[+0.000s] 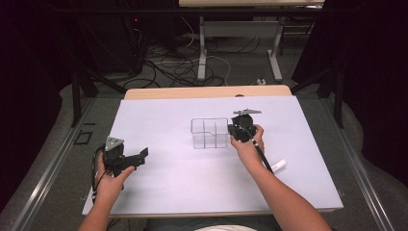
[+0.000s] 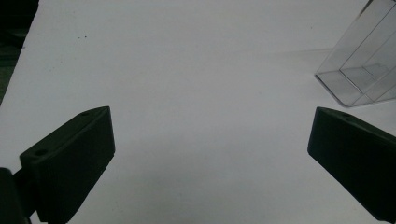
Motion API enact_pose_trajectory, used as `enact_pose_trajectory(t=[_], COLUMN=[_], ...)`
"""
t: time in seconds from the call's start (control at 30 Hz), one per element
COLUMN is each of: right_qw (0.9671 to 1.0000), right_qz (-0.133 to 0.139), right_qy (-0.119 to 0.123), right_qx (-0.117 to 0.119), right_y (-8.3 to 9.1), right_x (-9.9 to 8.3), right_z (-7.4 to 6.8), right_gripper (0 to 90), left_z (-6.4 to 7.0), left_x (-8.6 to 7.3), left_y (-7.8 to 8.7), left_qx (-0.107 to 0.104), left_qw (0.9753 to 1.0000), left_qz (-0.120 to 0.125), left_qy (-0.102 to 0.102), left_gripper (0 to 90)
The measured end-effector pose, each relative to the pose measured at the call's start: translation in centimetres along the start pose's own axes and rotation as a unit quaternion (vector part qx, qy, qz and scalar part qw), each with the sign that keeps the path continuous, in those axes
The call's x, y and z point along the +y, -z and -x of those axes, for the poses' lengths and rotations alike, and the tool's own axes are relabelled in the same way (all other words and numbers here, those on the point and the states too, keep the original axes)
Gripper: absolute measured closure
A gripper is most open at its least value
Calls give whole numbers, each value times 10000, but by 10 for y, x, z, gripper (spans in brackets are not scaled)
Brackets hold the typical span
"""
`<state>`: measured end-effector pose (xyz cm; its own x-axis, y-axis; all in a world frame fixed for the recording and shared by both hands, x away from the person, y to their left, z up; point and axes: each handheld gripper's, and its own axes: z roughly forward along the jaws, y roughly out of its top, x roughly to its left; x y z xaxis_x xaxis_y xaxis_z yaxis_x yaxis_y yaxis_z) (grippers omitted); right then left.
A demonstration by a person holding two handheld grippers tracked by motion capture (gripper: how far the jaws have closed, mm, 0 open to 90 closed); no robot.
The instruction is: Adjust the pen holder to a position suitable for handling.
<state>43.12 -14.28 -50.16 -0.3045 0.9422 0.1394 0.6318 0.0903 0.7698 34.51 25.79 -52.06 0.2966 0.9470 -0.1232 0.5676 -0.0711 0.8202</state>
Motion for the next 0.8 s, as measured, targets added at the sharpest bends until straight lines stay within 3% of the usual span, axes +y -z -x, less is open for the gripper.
enact_pose_trajectory(t=[0.2,0.37,0.63,0.8], right_qw=[9999,9998,9991,9971], right_qz=[-16,-39,180,322], right_qy=[87,-48,-136,-225], right_qx=[64,171,358,658], right_y=[-1,1,14,29], right_x=[0,1,4,4], right_z=[-4,3,14,27], right_gripper=[891,821,702,568], left_z=[1,-1,0,0], left_x=[0,0,0,-1], left_y=[0,0,1,0], left_qx=[-8,-6,-2,3], left_qw=[10000,10000,10000,10000], left_qz=[-7,9,-6,-30], left_qy=[6,-7,5,7], left_gripper=[7,6,7,7])
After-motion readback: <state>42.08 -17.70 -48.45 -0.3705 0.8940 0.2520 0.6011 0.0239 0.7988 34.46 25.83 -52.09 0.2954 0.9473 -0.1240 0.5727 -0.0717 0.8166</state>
